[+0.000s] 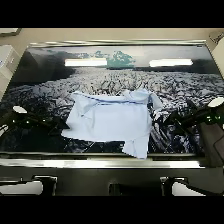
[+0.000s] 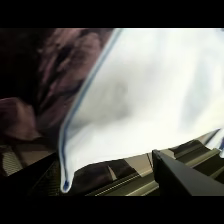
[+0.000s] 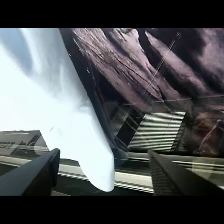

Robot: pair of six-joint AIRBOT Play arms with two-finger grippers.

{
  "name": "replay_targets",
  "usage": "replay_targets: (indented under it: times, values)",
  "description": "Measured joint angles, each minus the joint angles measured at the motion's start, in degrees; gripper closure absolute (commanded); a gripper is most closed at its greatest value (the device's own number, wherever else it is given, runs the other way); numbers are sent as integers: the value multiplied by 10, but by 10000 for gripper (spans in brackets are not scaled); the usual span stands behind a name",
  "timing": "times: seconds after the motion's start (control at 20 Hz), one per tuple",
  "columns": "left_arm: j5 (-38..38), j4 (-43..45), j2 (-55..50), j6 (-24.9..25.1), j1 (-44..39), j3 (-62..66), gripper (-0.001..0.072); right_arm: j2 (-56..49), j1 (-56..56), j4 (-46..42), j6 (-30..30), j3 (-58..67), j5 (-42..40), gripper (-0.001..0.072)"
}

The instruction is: Fold the clothes and pants, and hang the long-sleeved shirts on hangers.

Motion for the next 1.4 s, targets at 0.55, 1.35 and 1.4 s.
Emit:
replay_targets:
  times: [0.55, 1.35, 1.4]
  values:
    - [12, -3, 4, 9, -40, -2, 686, -36, 139, 21, 3, -60, -106, 42]
    - [95, -76, 247, 19, -42, 407, 685, 167, 230, -125, -22, 367, -246, 667]
    - [122, -82, 276, 19, -42, 457, 685, 200, 230, -137, -24, 408, -266, 667]
